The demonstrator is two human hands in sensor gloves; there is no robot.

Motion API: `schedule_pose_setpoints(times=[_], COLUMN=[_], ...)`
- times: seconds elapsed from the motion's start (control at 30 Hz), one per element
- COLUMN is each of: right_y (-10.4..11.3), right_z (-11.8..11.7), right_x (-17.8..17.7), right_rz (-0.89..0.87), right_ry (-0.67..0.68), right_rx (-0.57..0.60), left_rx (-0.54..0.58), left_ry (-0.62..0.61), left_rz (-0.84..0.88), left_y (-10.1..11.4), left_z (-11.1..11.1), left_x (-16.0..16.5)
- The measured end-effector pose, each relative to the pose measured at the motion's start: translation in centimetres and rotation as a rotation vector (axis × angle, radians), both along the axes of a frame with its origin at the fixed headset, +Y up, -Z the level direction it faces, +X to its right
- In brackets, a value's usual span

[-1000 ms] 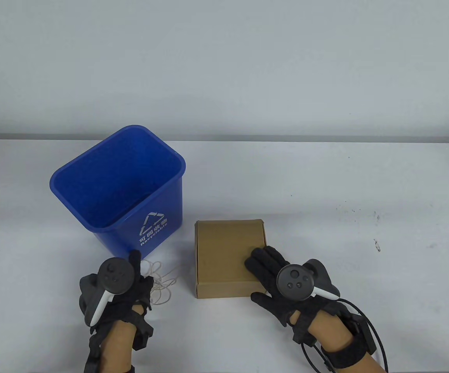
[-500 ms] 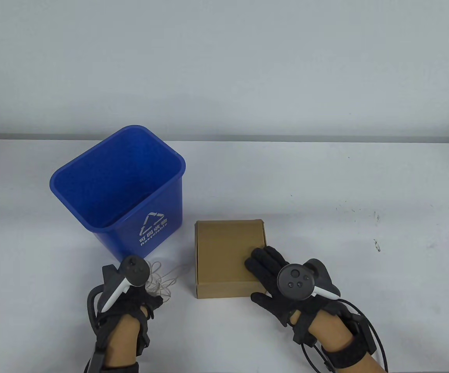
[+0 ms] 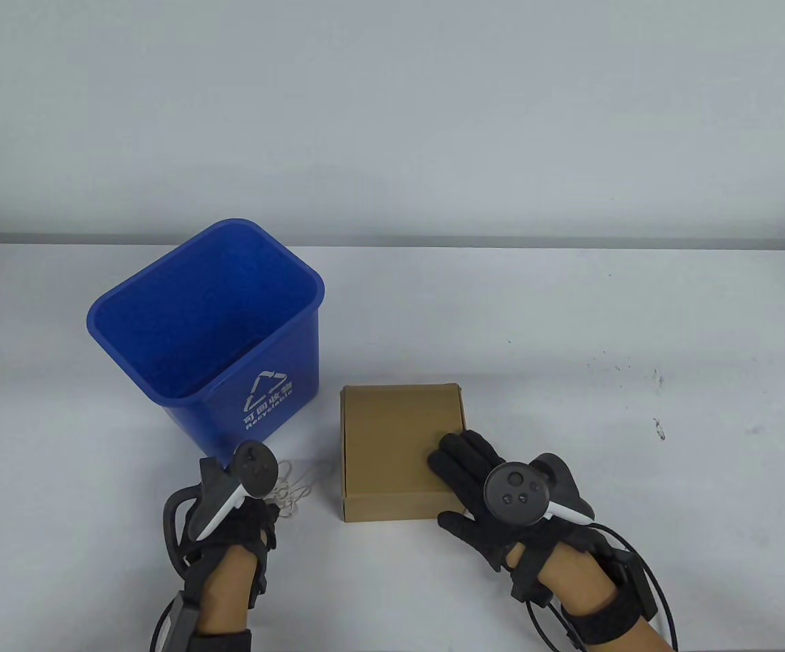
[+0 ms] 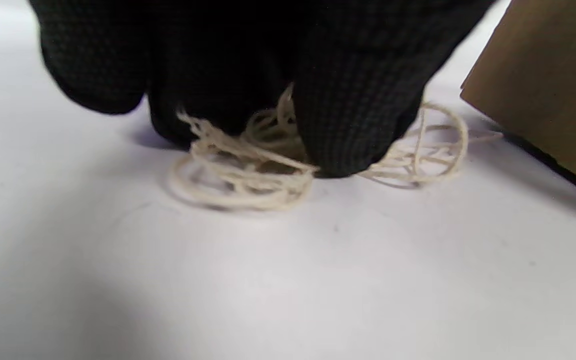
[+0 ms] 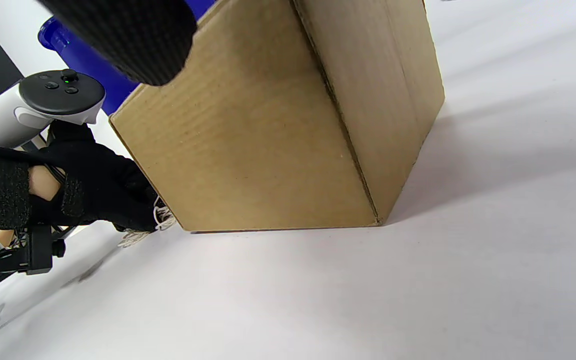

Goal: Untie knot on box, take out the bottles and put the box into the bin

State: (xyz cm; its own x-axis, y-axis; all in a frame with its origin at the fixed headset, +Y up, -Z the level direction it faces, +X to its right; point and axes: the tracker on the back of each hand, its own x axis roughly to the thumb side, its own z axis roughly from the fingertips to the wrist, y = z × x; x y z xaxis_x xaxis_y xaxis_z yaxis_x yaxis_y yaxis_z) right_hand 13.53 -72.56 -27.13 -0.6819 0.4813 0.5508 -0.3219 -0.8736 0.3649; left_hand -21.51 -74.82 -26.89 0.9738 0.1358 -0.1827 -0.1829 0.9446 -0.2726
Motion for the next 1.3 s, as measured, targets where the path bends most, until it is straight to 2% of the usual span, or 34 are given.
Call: schedule_pose_setpoints(times=[0.13,0.23,0.37,0.43,0.53,0.63,1.0,1.13,1.3], right_y=[0.0,0.0,0.0,0.0,0.0,0.0,0.0,0.0,-0.2], right_z=[0.0,0.1,0.1,0.1,0.1,0.1,0.1,0.1,0.3], right_x=[0.0,-0.1,-0.2,-0.2,-0.2,-0.2,-0.2,-0.2,-0.4], right_rz=[-0.002,-0.001,-0.003,-0.003,-0.003,-0.003,-0.003,-0.003,-0.005], right_ry=[-0.003,-0.003,-0.004,-0.004,-0.004,-0.004,-0.004,-0.004,-0.011], right_rx=[0.007,0.008,0.008,0.008,0.008,0.008,0.009,0.008,0.019], left_rx=[-0.016,-0.05,-0.216,-0.267,-0.253,-0.183,-0.091,-0.071,-0.028], left_ry=[0.032,0.011,-0.011,-0.016,-0.016,0.015,0.059,0.029,-0.083], left_rz=[0.167,0.256,0.279,0.228,0.158,0.139,0.17,0.125,-0.018], left_y=[0.5,1.0,-0.4,-0.9,-1.3,-1.0,-0.7,-0.4,-0.4], left_z=[0.7,1.3,0.9,0.5,-0.3,-0.5,-0.7,-0.8,-0.9], left_x=[-0.9,-1.4,-1.2,-1.0,-0.7,-0.8,-1.0,-0.2,1.6])
